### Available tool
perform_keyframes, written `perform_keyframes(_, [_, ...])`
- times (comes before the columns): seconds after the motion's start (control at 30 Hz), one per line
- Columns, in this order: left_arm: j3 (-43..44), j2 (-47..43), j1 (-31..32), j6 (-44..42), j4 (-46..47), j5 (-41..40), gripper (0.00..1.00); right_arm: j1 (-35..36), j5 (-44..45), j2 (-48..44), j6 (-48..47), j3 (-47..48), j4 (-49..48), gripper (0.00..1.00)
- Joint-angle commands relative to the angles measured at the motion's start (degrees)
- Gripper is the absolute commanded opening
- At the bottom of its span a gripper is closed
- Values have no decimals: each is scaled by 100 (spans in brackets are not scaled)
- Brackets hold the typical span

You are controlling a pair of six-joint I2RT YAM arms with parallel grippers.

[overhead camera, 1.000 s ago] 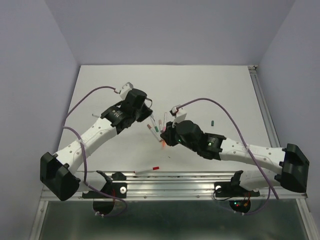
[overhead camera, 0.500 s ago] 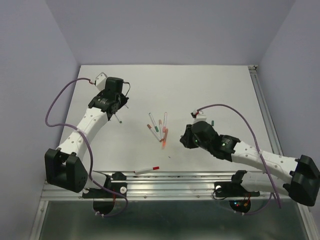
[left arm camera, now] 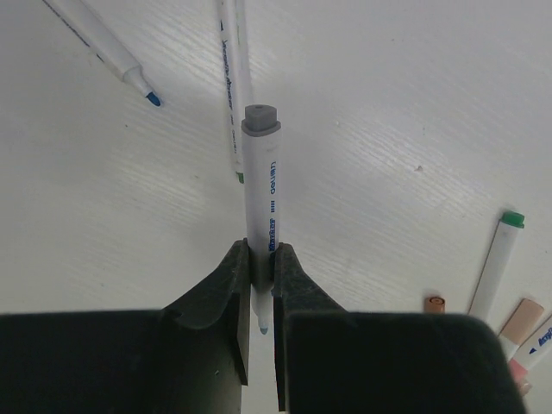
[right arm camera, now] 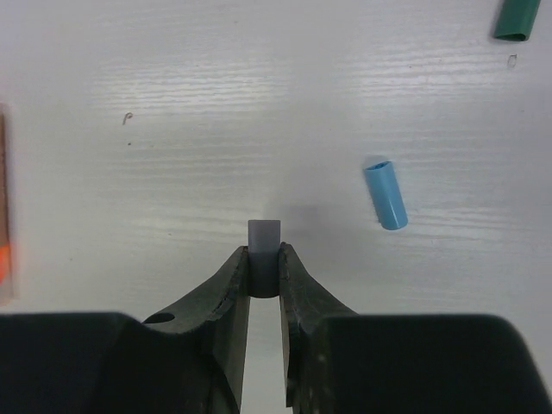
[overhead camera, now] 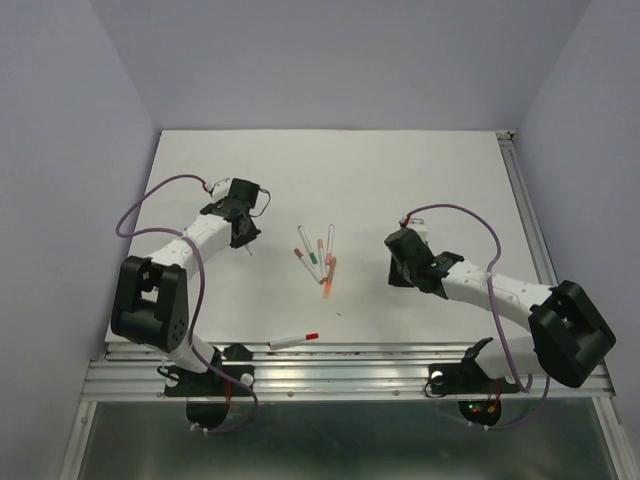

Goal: Open the pen caps

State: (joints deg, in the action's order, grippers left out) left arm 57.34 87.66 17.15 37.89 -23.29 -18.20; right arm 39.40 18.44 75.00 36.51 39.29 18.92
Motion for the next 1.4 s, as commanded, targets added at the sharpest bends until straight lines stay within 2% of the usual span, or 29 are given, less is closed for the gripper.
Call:
perform_keyframes(0.0, [136, 84, -27, -291, 298, -70, 0, -248, 99, 242, -144, 79, -213, 8])
perform_keyframes(0.1, [338, 418, -18, -308, 185, -193, 1, -275, 178, 401, -179, 96, -257, 13])
perform_keyframes(0.17, [418, 637, -27, -300, 140, -219, 6, -283, 222, 471, -215, 97, -283, 18])
perform_keyframes(0.23, [497, 778, -27, -300, 167, -193, 10, -292, 222, 524, -250, 97, -318, 19])
perform_keyframes(0.33, [655, 1042, -27, -273, 149, -193, 10, -292, 204, 568, -250, 97, -292, 21])
perform_keyframes(0.47, [805, 1297, -27, -238, 79, -281, 12, -292, 169, 437, -206, 105, -222, 42])
perform_keyframes(0.5, [831, 1333, -27, -221, 53, -298, 19, -292, 143, 332, -215, 97, -213, 45])
perform_keyframes(0.6, [866, 1438, -27, -238, 44, -238, 23, -292, 55, 129, -267, 105, -143, 54])
perform_keyframes(0.67, [866, 1456, -27, -229, 61, -185, 30, -292, -24, -125, -294, 105, -90, 57])
perform_keyframes(0.7, [858, 1439, -27, -221, 70, -123, 37, -292, -137, -213, -355, 97, -81, 59])
perform_keyframes(0.8, [831, 1342, -27, -238, 79, 0, 46, -292, -480, -617, -556, 62, -116, 63])
perform_keyframes(0.87, [805, 1220, -18, -247, 96, 70, 51, -292, -709, -889, -627, 44, -143, 67])
perform_keyframes(0.97, [752, 1052, -18, -247, 88, 220, 53, -292, -1016, -1127, -978, 18, -230, 70])
perform_keyframes(1.07, [735, 693, -10, -238, -17, 387, 56, -284, -2155, -1330, -1646, 44, -380, 76])
perform_keyframes(1.13, [700, 473, 17, -212, -53, 536, 64, -179, -2563, -1365, -2007, 105, -450, 80])
perform_keyframes(1.17, [682, 237, 25, -194, -105, 589, 67, 109, -2669, -1357, -2112, 184, -476, 82])
perform_keyframes(1.27, [568, -378, 61, -168, -149, 791, 99, 821, -2320, -1243, -2411, 368, -556, 85])
perform_keyframes(1.3, [507, -546, 69, -116, -202, 861, 99, 1233, -2127, -1181, -2542, 465, -591, 86])
perform_keyframes(1.37, [401, -828, 105, 78, -281, 1001, 99, 1508, -2142, -1015, -2649, 492, -801, 87])
